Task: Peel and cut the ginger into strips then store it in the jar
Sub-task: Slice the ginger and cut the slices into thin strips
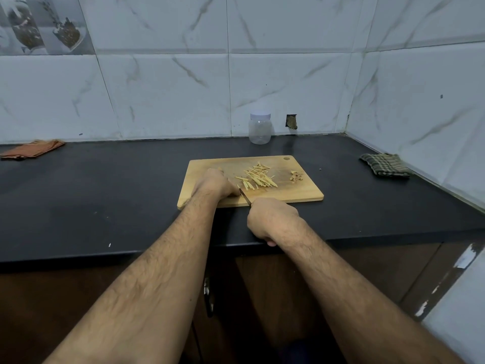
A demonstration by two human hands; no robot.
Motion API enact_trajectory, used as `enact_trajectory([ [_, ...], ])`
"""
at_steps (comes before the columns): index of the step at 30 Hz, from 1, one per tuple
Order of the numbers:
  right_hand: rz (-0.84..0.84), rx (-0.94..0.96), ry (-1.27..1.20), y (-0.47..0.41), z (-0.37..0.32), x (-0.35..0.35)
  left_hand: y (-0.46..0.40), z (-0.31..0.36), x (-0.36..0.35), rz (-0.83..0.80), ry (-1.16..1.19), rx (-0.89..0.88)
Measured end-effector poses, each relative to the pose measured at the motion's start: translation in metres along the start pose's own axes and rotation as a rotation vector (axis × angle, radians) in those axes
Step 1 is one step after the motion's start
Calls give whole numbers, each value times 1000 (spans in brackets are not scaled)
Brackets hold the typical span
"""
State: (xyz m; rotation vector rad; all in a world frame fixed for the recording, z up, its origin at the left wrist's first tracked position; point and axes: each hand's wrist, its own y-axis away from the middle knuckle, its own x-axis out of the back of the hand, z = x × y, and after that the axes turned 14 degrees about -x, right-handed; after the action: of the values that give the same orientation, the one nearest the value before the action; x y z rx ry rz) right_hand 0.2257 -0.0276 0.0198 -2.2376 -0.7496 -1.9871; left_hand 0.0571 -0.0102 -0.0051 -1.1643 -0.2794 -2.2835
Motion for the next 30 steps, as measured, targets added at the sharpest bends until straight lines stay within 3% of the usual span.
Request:
enact_trajectory([
  [18,89,-45,-49,-4,15,2,1,-8,-5,43,74,-62],
  [26,90,11,-66,0,13,-3,18,-15,-7,119,133,-132],
  [30,88,-6,-11,-3,13,-4,24,-19,-13,256,73,-168],
])
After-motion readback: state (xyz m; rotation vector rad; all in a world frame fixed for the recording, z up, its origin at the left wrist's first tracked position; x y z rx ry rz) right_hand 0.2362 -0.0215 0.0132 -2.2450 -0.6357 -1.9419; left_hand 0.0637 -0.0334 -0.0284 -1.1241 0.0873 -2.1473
